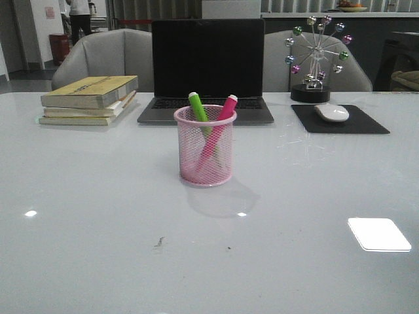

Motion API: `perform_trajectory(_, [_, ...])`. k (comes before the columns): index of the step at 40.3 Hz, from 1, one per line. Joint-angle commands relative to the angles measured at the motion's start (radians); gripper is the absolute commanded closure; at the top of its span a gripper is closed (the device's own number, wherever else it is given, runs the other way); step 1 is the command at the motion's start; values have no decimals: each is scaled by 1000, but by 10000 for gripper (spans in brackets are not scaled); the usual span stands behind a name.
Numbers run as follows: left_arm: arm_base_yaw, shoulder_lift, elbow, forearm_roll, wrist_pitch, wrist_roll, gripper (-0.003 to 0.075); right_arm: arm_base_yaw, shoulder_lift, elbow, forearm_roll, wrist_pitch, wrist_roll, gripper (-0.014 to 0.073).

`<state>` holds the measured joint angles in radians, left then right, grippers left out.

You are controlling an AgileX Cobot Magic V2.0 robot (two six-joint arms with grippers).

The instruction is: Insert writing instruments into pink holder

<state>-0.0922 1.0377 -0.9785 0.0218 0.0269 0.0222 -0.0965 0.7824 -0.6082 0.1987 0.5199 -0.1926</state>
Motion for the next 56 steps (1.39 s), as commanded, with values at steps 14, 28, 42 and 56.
perform_trajectory(14, [16,-315,311,3,-27,1,371,-8,-10,-27,5,-38,-6,141])
perform_trajectory(28, [16,-422,420,3,20,1,371,-8,-10,-27,5,-39,-6,141])
perform_trajectory(42, [16,-422,420,3,28,1,379,-8,-10,-27,5,-40,-6,417])
perform_trajectory(56, [16,-422,420,3,28,1,439,-8,-10,-27,74,-40,-6,537])
